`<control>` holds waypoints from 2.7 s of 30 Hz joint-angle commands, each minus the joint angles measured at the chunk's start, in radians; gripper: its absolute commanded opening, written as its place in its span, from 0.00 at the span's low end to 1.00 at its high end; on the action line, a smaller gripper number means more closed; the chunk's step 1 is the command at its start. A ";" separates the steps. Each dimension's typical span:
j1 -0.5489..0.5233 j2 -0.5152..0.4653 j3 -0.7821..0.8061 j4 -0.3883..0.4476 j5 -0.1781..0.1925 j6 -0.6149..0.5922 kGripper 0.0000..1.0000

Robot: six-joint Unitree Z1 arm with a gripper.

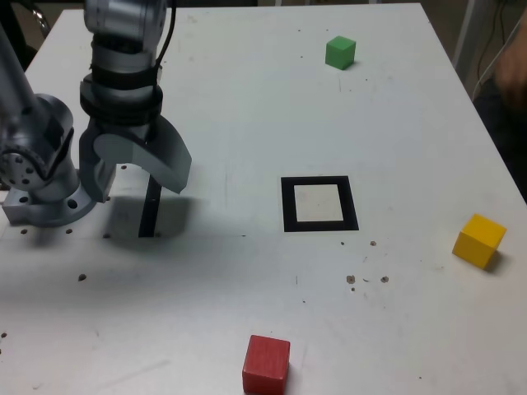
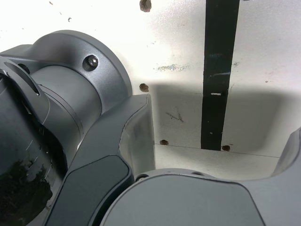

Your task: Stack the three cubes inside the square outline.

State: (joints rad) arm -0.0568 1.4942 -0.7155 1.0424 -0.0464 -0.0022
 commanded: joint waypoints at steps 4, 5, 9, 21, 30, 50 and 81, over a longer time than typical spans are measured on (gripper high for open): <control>-0.001 -0.006 -0.006 -0.001 -0.001 -0.002 0.99; -0.001 -0.006 -0.006 -0.001 -0.001 -0.002 0.99; -0.001 -0.007 -0.006 -0.001 -0.001 -0.002 0.99; -0.007 -0.005 -0.020 0.015 -0.007 -0.004 0.99; -0.097 0.011 -0.085 0.046 -0.042 -0.057 0.99; -0.467 0.132 -0.445 0.219 -0.069 -0.403 0.99; -0.727 0.527 -0.943 0.328 -0.079 -0.622 0.99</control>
State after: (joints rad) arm -0.7821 2.0047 -1.6448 1.3660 -0.1261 -0.6296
